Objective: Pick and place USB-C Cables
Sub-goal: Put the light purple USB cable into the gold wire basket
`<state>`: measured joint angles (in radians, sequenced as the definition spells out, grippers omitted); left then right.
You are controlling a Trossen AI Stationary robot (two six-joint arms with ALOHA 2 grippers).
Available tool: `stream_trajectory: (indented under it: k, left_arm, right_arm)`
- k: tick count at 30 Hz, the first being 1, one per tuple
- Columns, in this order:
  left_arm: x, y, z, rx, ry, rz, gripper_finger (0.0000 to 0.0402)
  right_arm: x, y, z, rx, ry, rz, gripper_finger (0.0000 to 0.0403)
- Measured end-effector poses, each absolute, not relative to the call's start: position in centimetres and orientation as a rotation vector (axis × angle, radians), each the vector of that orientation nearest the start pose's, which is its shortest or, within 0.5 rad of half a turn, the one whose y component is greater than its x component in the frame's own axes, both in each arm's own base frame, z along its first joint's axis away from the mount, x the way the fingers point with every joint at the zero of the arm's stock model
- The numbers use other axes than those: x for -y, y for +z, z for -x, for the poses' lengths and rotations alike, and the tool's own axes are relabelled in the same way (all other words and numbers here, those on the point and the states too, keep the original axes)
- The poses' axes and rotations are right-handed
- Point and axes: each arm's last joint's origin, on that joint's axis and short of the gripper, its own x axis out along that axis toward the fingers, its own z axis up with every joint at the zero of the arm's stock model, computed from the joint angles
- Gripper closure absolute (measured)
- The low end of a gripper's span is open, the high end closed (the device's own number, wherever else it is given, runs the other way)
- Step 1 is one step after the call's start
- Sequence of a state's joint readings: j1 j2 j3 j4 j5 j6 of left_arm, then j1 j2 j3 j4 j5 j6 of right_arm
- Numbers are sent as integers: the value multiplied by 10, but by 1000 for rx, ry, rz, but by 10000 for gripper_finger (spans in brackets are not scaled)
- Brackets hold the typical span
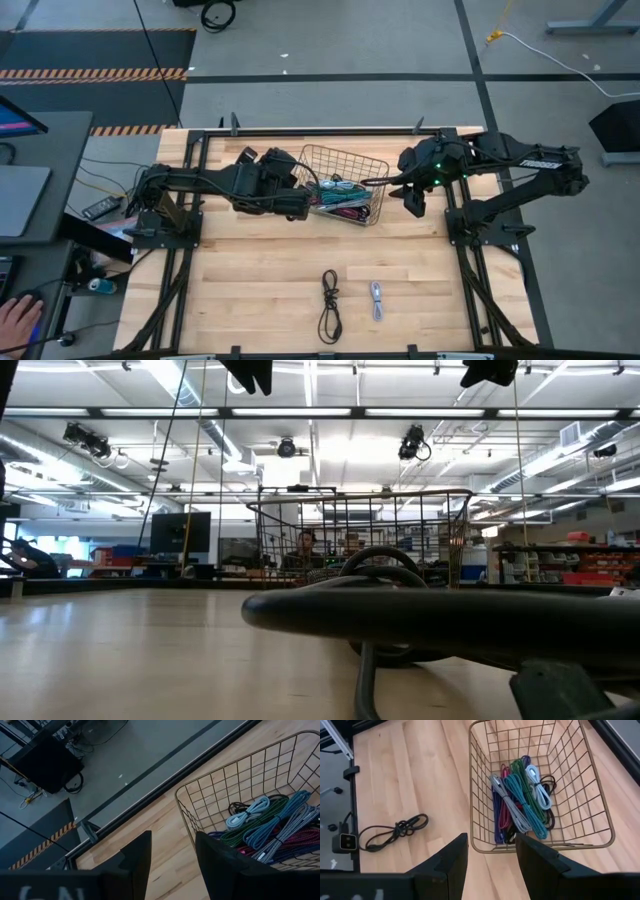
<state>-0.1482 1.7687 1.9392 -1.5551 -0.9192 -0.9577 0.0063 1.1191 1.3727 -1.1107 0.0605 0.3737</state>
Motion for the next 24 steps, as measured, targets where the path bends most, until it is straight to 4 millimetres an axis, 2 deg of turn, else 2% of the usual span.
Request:
stream_trajectory:
  k: [14,24]
  left_arm:
    - [25,379,-320,-755,1099,96,241]
    - [24,379,-320,-756,1098,95,241]
  right_arm:
    - [0,387,-190,-841,-197,-335,231]
    - [-8,382,-183,-944,-157,-428,231]
